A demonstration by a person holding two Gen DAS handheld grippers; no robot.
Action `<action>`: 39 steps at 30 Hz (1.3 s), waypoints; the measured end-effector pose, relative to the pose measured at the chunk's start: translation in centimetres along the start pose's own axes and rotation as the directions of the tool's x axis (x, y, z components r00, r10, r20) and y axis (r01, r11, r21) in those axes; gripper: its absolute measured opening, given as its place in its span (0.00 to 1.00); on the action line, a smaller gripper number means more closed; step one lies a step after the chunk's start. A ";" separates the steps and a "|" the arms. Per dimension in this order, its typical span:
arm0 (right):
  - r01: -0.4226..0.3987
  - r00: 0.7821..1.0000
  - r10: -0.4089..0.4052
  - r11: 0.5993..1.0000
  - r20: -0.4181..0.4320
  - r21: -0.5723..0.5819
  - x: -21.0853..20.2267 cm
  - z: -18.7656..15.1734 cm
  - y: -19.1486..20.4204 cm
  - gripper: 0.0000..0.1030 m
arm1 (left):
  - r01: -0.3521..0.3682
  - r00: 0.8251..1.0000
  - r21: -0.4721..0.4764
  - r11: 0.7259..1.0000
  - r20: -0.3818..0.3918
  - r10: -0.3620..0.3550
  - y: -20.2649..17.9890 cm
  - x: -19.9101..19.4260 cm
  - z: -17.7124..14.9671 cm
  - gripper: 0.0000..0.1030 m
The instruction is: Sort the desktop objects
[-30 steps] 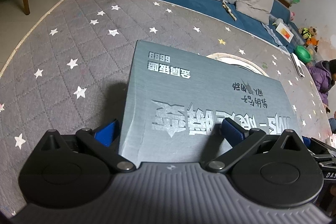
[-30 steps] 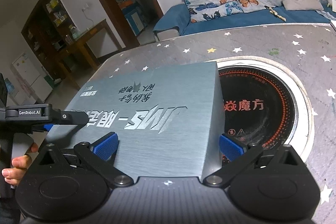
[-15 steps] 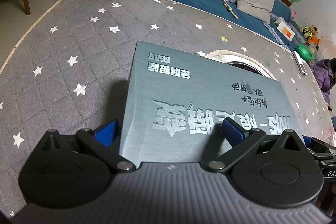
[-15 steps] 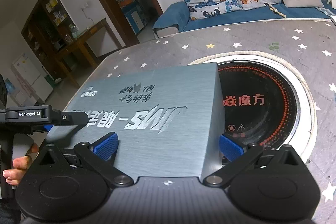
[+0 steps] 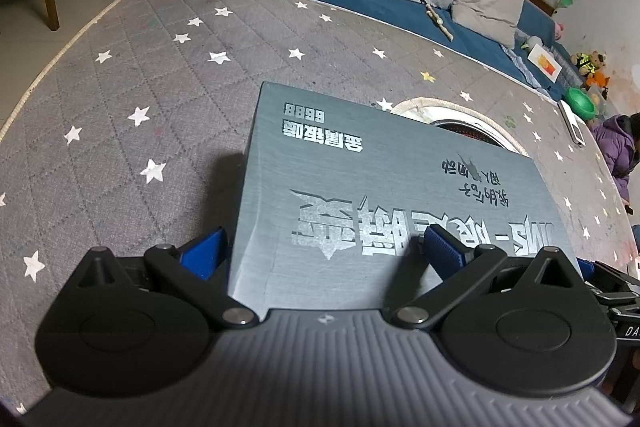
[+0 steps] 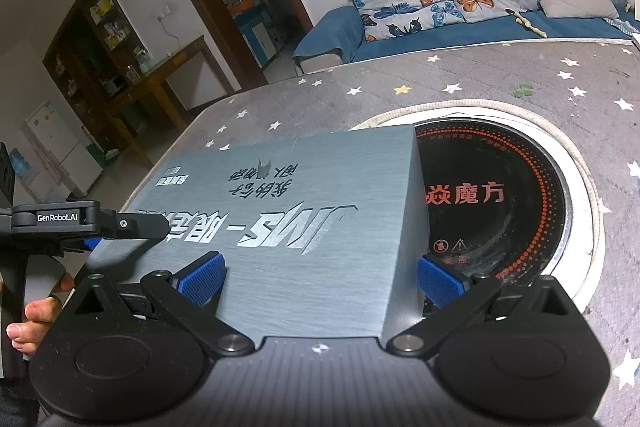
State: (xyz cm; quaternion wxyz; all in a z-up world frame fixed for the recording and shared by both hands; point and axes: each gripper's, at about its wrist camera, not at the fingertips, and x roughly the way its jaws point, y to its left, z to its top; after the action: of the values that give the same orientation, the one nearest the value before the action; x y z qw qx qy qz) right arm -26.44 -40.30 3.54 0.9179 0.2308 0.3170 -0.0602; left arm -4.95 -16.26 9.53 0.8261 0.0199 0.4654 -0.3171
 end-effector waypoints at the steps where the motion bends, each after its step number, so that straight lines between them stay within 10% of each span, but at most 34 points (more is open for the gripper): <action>1: 0.000 1.000 0.000 1.000 0.000 -0.001 0.0 0.0 0.0 1.00 | 0.001 1.000 -0.001 1.000 0.000 -0.001 0.0 0.0 0.0 1.00; 39: 0.012 1.000 -0.012 1.000 0.011 -0.024 -0.1 0.0 0.2 1.00 | -0.019 0.999 0.052 0.998 0.050 0.016 -0.4 -0.3 -0.9 1.00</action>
State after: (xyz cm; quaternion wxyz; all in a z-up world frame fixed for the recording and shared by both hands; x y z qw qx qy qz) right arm -26.48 -40.14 3.70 0.9219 0.2177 0.3142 -0.0632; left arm -5.97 -16.12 9.34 0.8394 0.0377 0.4360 -0.3223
